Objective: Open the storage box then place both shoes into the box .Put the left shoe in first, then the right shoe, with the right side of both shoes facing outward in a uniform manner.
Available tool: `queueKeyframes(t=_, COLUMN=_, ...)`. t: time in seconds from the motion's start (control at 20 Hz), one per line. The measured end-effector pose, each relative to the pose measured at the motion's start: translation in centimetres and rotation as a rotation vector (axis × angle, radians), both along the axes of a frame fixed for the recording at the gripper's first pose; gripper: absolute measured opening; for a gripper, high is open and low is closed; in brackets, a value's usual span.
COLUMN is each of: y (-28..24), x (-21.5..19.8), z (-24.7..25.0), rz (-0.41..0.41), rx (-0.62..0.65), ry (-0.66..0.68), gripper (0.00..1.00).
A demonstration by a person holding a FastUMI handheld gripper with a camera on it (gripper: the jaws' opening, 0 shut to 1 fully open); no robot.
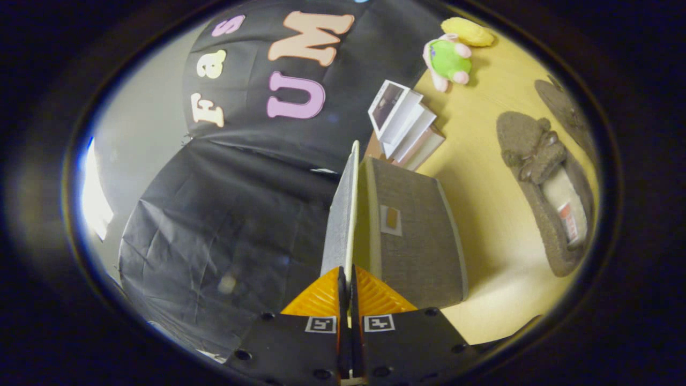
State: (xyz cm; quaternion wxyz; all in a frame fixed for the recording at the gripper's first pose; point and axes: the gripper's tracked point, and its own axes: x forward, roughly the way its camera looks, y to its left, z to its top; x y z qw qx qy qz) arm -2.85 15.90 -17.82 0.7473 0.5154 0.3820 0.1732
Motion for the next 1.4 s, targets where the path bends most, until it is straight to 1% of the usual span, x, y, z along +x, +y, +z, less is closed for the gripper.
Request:
queueKeyframes(t=0.15, y=1.0, x=1.0, z=3.3, rz=0.021, rx=0.016, ry=-0.045, gripper=0.06)
queueKeyframes(t=0.35, y=3.8, x=2.6, z=6.8, rz=0.076, rx=0.009, ry=-0.089, gripper=0.08)
queueKeyframes(t=0.6, y=8.8, x=4.5, z=10.7, rz=0.176, rx=-0.029, ry=-0.171, gripper=0.09)
queueKeyframes(t=0.85, y=13.7, x=5.1, z=12.2, rz=0.244, rx=-0.025, ry=-0.21, gripper=0.09)
queueKeyframes(t=1.0, y=16.9, x=5.3, z=12.8, rz=0.274, rx=0.003, ry=-0.209, gripper=0.09)
queueKeyframes(t=1.1, y=19.0, x=5.0, z=12.6, rz=0.315, rx=0.002, ry=-0.201, gripper=0.09)
queueKeyframes(t=1.3, y=22.4, x=4.8, z=12.5, rz=0.371, rx=-0.03, ry=-0.235, gripper=0.39)
queueKeyframes(t=1.35, y=23.2, x=4.4, z=12.5, rz=0.397, rx=-0.036, ry=-0.242, gripper=0.47)
queueKeyframes(t=1.4, y=24.4, x=4.5, z=11.6, rz=0.413, rx=-0.073, ry=-0.255, gripper=0.54)
